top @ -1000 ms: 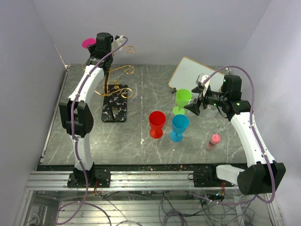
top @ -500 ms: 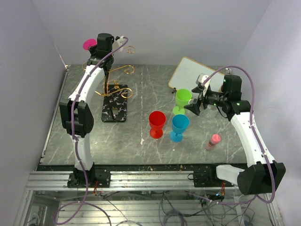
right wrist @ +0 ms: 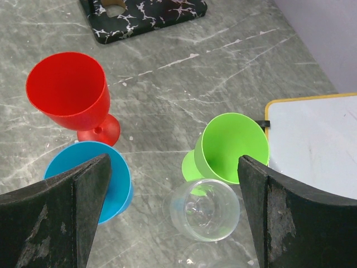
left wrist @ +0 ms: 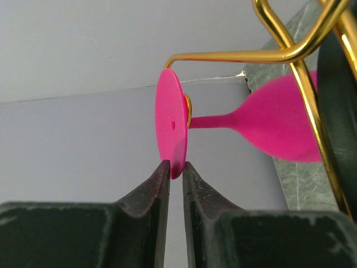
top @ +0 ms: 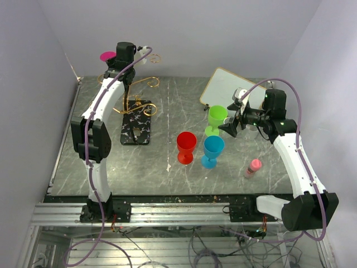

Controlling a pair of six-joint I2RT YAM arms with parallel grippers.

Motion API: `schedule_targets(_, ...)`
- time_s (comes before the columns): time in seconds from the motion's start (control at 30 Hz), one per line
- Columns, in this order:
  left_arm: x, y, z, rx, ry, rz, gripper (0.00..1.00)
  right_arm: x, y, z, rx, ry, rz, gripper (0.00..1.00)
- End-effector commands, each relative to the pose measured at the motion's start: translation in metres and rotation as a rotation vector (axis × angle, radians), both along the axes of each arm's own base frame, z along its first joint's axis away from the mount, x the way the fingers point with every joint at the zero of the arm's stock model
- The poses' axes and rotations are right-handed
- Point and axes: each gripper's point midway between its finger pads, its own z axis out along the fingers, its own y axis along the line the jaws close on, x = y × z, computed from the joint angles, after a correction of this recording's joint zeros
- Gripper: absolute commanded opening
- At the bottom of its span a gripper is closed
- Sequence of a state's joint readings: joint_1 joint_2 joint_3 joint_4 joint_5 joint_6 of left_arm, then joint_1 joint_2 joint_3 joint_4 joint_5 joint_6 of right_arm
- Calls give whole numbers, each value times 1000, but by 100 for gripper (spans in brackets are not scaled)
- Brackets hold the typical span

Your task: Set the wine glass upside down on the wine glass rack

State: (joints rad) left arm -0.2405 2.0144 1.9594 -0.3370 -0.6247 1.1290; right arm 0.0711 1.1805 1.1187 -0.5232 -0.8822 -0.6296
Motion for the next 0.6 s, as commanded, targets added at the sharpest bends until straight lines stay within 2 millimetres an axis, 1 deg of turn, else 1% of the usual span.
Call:
schedule_targets(0.0, -3, -5, -3, -3, 8, 0, 27, 3, -2, -1, -7, -19, -5, 95)
schedule_targets(0.17, -3, -4, -5, -7, 12, 5, 31, 4, -3, -1, -7, -19, -7, 95)
schedule_targets(0.3, -5, -5, 0, -19, 1, 3, 37, 4, -3, -2, -7, -18, -7, 95)
schedule_targets(0.47, -10, -5, 6, -52, -16, 2, 51, 4, -3, -3, -7, -15, -7, 95)
schedule_targets(0.57, -14, -6, 12, -74, -28, -3, 57, 4, -2, -3, -2, -11, -7, 96)
